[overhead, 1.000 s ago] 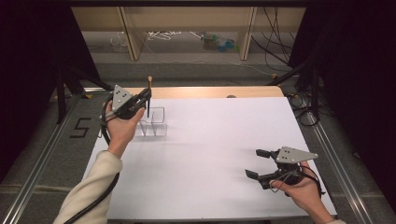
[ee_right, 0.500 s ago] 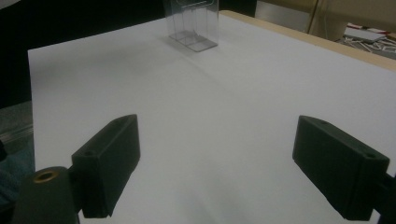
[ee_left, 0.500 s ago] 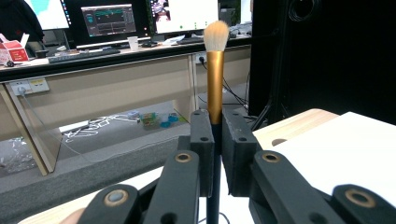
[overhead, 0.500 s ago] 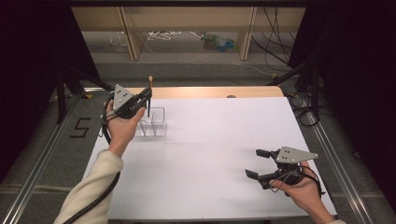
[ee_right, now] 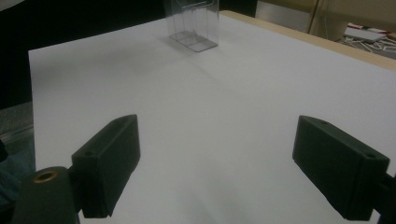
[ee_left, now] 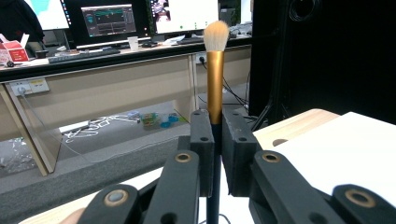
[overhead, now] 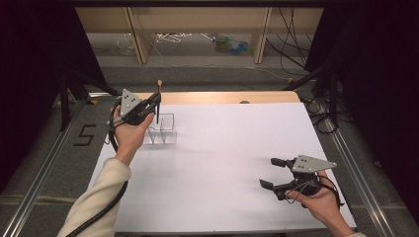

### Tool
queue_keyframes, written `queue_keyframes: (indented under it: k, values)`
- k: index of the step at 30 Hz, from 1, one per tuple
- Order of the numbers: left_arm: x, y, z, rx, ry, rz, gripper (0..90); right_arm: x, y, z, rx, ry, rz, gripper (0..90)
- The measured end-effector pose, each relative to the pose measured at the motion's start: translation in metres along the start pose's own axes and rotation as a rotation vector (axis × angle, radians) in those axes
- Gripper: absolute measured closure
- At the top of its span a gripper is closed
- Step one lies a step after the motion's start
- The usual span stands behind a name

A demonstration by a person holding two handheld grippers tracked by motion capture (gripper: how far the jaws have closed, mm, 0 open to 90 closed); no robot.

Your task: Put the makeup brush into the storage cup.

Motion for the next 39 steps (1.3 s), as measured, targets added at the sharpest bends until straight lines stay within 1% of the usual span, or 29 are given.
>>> queue_keyframes:
  k: [4,15,17,37,38,39]
  values:
    - [-0.0008,-0.0006,0.0005,0.007,0.001,0.001,83.3,0.0000,0.0000,0.0000,0.000,0.000,0.000,15.8]
    - [-0.0031,-0.0005,0.0003,-0.001,0.000,0.002,83.3,-0.0003,-0.0002,-0.0001,-0.001,-0.006,0.000,15.8]
    - [-0.0037,-0.0007,0.0006,0.005,-0.001,0.001,83.3,0.0000,-0.0001,-0.0001,-0.001,-0.002,0.001,15.8]
    - [-0.0055,0.0014,0.0030,0.006,0.000,-0.003,83.3,-0.0002,-0.0002,-0.0001,-0.002,-0.006,0.001,15.9]
    - [-0.0055,0.0015,0.0034,0.005,0.001,-0.004,83.3,0.0006,-0.0003,0.0000,-0.001,0.004,0.004,15.8]
    - [-0.0058,0.0016,0.0038,0.006,0.000,-0.003,83.3,0.0001,-0.0002,-0.0001,-0.001,-0.003,0.001,15.8]
Point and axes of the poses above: each handheld gripper's, and its own axes: x roughly backward along the jaws, z roughly out of its underside, y roughly to its left, the point moved 4 cm from there along -x, roughly forward along the jaws, and after that the axes turned 1 degree about y, right-handed, at the moved point
